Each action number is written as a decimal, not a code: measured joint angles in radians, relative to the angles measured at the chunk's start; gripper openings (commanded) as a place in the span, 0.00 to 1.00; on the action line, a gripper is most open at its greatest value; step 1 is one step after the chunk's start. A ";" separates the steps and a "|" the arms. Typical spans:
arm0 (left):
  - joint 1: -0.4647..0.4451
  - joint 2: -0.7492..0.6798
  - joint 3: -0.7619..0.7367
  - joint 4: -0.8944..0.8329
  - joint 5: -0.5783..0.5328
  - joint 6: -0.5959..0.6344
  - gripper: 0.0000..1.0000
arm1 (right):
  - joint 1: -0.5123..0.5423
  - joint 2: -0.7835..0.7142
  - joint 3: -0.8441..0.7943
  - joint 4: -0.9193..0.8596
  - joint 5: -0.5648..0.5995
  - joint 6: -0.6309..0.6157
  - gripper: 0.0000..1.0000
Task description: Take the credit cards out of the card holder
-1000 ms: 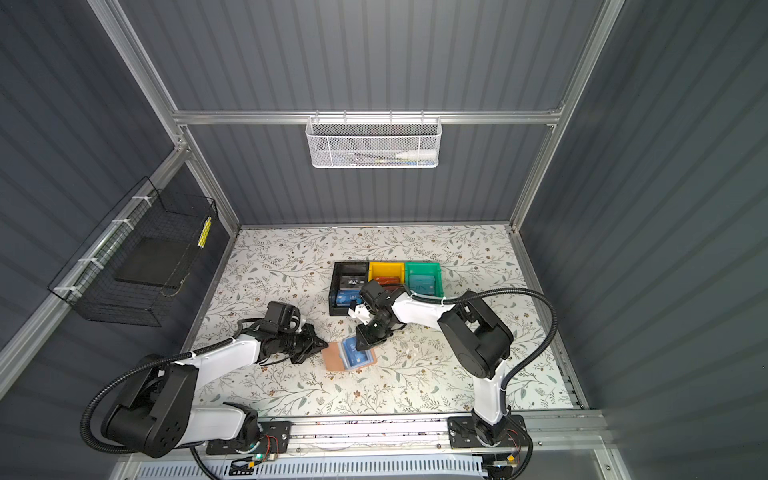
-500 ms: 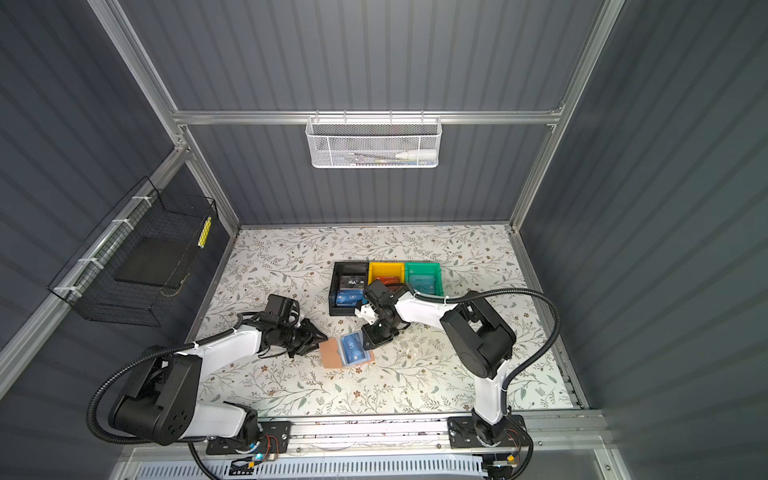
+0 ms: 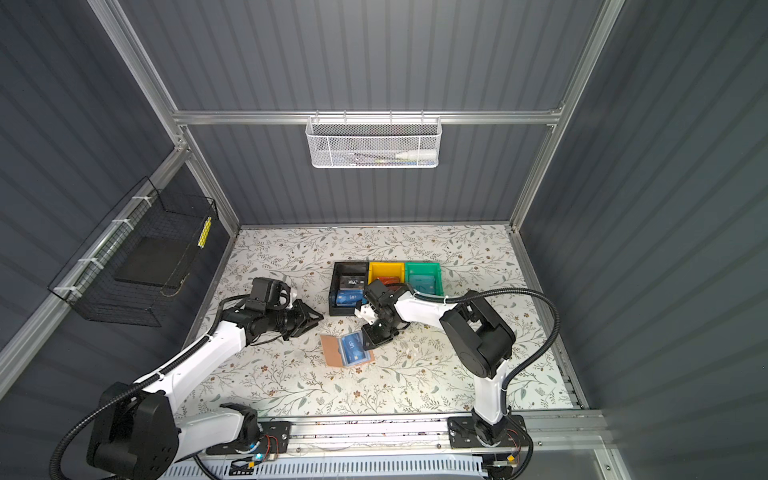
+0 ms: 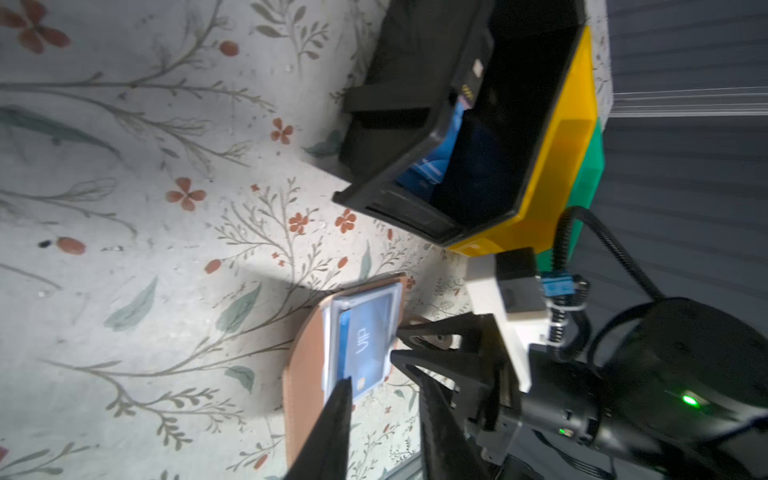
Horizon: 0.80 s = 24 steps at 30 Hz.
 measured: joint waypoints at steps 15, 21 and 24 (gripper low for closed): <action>-0.221 0.070 -0.229 0.320 0.052 -0.231 0.07 | 0.000 0.000 0.002 -0.011 -0.003 -0.006 0.22; -0.221 -0.007 -0.264 0.295 0.014 -0.243 0.07 | 0.000 0.000 0.035 -0.037 -0.010 -0.006 0.22; -0.221 -0.037 -0.280 0.299 0.000 -0.248 0.08 | 0.000 0.000 0.057 -0.047 -0.017 -0.006 0.22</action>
